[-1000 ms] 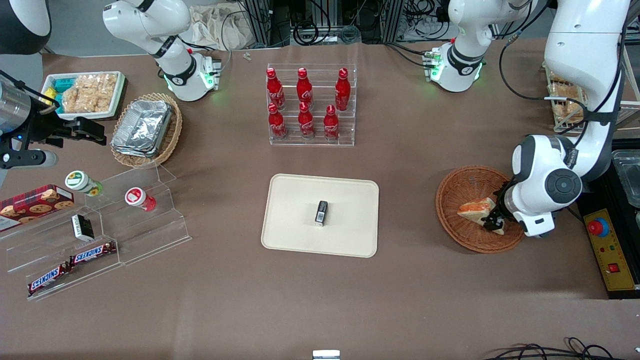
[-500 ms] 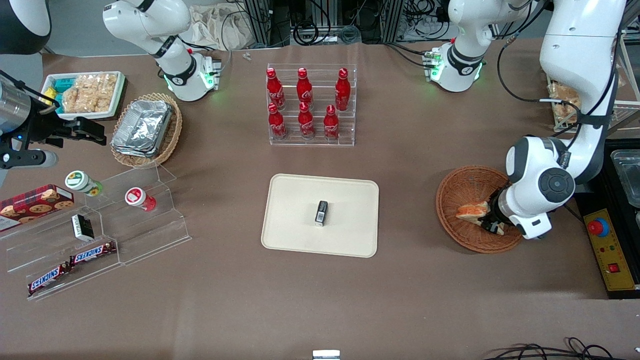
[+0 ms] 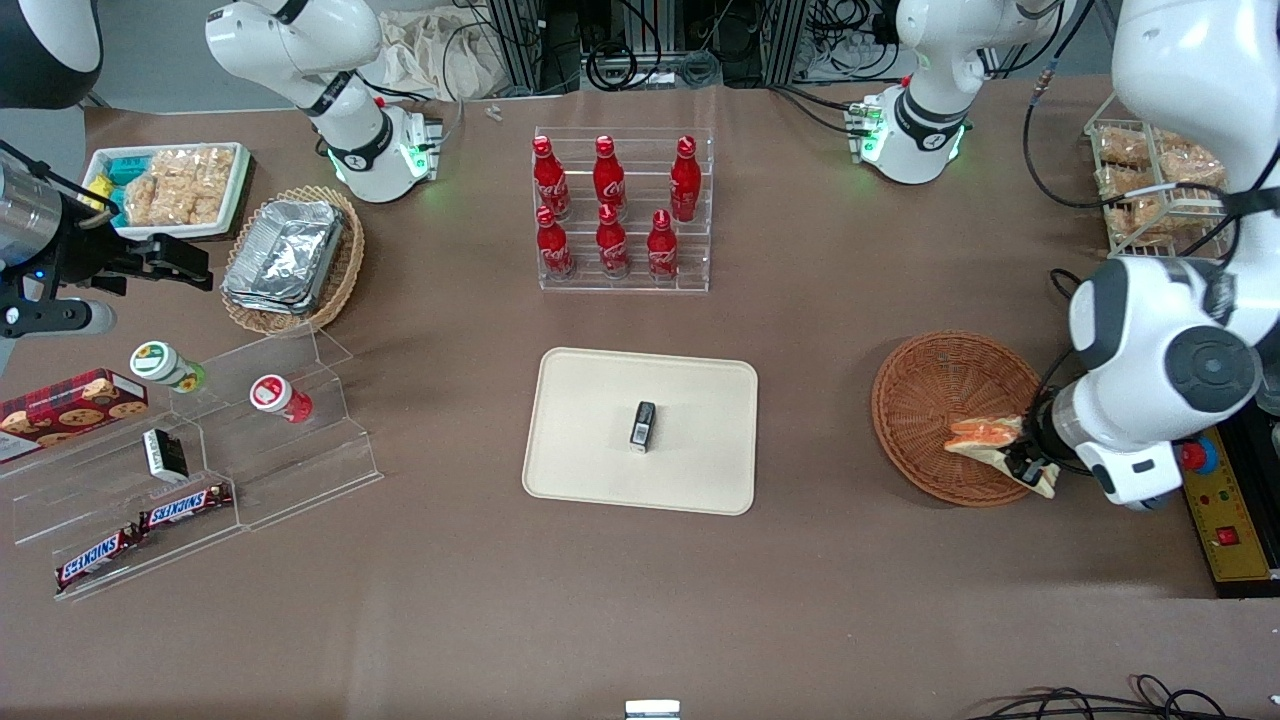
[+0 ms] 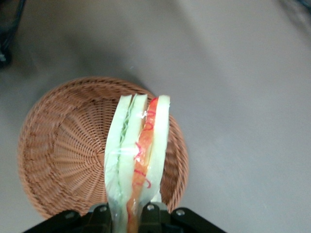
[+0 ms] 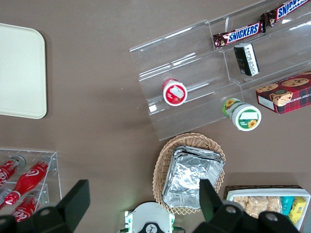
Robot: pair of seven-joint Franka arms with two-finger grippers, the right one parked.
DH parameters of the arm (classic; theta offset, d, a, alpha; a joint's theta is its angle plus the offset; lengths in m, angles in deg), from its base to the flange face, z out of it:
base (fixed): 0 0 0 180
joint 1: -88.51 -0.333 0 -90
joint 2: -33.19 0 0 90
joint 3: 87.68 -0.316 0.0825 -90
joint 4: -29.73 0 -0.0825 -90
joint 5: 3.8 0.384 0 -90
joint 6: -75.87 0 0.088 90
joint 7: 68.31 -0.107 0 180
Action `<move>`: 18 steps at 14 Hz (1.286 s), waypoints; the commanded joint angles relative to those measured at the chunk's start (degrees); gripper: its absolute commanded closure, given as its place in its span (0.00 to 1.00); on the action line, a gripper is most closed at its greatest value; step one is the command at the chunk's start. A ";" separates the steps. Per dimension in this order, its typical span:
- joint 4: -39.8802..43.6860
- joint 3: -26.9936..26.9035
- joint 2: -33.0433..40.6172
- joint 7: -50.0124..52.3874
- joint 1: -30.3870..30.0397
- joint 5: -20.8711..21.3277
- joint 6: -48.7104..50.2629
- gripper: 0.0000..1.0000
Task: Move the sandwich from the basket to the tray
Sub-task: 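Carry the held sandwich with the left gripper over the cream tray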
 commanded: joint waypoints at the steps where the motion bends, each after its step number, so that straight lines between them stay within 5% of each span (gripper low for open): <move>1: 8.62 5.44 -0.72 -15.47 0.40 -0.23 6.48 1.00; 6: 9.88 18.46 -0.71 -19.05 1.54 1.35 8.43 1.00; 10: 9.09 18.74 -6.41 -19.48 9.44 2.06 5.11 1.00; 15: 9.26 18.65 -20.46 -19.92 14.47 14.17 -4.56 1.00; 18: 10.14 18.56 -25.14 -21.06 15.60 16.03 -9.84 1.00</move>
